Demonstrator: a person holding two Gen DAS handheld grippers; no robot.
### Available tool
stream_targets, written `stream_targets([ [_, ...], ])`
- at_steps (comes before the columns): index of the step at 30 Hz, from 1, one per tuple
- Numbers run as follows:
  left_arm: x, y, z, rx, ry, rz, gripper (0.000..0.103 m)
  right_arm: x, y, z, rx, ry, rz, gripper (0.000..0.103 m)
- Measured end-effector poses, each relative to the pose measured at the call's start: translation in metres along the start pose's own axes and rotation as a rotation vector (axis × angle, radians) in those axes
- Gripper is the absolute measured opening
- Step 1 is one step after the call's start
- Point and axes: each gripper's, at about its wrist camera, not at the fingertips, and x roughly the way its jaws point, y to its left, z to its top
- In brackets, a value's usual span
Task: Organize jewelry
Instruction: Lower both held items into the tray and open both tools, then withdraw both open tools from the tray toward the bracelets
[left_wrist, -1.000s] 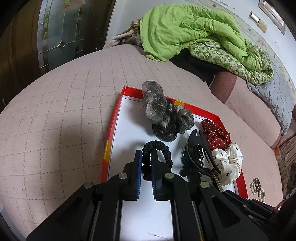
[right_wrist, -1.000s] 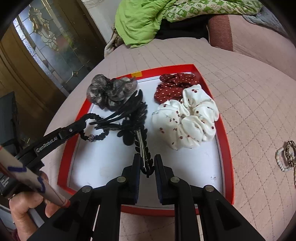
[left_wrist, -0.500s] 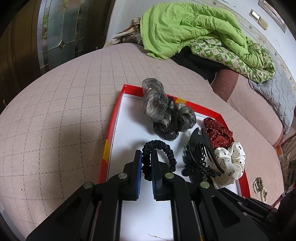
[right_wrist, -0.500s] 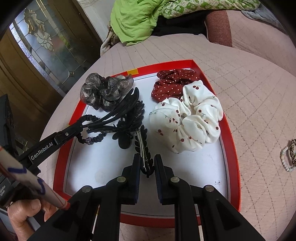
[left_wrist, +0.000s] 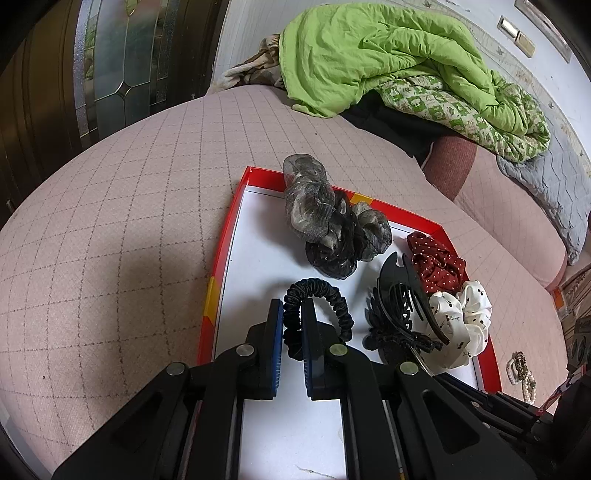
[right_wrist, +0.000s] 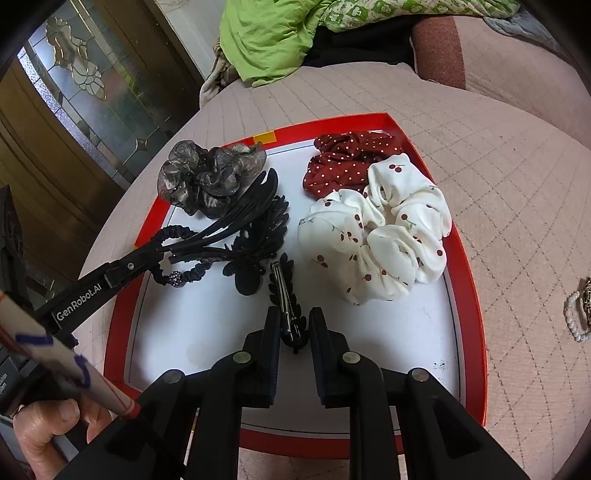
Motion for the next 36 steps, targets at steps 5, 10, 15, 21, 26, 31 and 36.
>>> stream_targets([
  [5,0.0,0.0,-0.001,-0.001,-0.001,0.006,0.012,0.0,0.001,0.0,-0.005,0.002,0.006,0.019],
  [10,0.001,0.0,-0.002,0.001,-0.002,0.008,0.013,0.0,0.0,-0.001,-0.005,0.007,0.015,0.019],
  [15,-0.002,0.0,-0.001,-0.004,-0.012,0.013,0.025,-0.002,-0.001,-0.001,0.001,0.009,0.024,0.019],
  [21,-0.003,-0.004,-0.001,0.004,-0.018,0.017,0.026,-0.008,0.001,-0.002,0.0,0.001,0.03,0.019],
  [26,-0.009,-0.007,-0.002,0.011,-0.043,0.029,0.033,-0.017,0.003,-0.002,-0.003,-0.012,0.042,0.019],
  [31,-0.017,-0.014,-0.005,0.028,-0.078,0.035,0.034,-0.032,0.001,-0.006,0.003,-0.03,0.054,0.019],
  [36,-0.036,-0.025,-0.012,0.046,-0.147,0.034,0.042,-0.053,-0.007,-0.012,0.017,-0.057,0.067,0.019],
])
